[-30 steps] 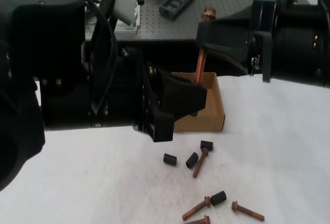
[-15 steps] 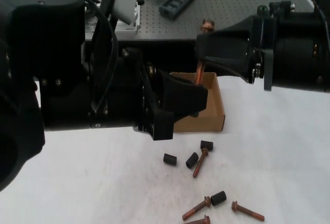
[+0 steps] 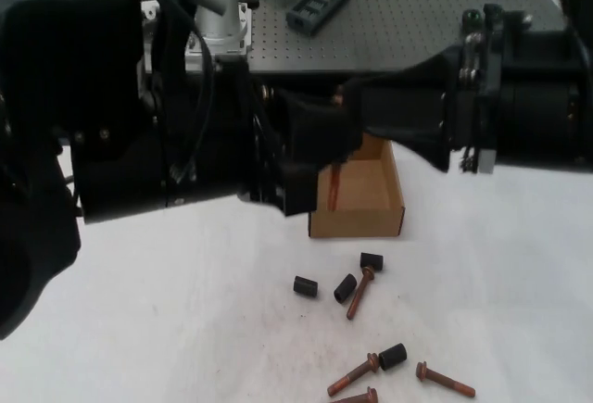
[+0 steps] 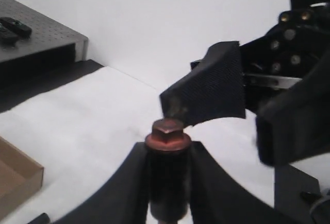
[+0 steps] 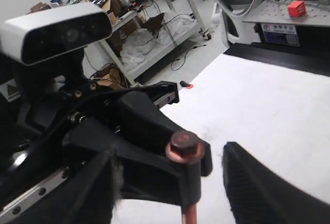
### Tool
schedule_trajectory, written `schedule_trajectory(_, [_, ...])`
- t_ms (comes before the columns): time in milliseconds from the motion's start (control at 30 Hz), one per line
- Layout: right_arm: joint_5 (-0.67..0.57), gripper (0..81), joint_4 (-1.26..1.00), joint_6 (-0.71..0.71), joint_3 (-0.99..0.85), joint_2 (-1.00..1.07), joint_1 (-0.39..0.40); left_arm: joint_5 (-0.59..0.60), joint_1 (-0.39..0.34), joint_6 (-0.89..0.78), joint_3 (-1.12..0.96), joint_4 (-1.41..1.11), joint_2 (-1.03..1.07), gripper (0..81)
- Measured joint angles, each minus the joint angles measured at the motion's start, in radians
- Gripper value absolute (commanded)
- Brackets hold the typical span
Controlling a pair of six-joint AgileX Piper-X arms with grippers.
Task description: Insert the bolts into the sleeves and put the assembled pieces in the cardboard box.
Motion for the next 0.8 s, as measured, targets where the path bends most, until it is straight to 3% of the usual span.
schedule_trajectory(133, [0.078, 45.4, 0.108, -0.035, 0.000, -0.113, -0.139, -0.152, 0.019, -0.054, -0.030, -0.014, 0.055, 0.7])
schedule_trajectory(367, [0.180, 45.4, 0.345, -0.074, 0.000, -0.187, -0.349, -0.237, 0.080, -0.178, -0.251, 0.045, 0.396, 0.7])
schedule_trajectory(567, [0.259, 45.4, 0.431, -0.074, 0.000, -0.195, -0.437, -0.264, 0.081, -0.211, -0.867, 0.444, 0.870, 0.7])
schedule_trajectory(800, [0.275, 45.4, 0.446, -0.074, 0.000, -0.195, -0.457, -0.283, 0.069, -0.212, -1.503, 0.884, 1.367, 0.7])
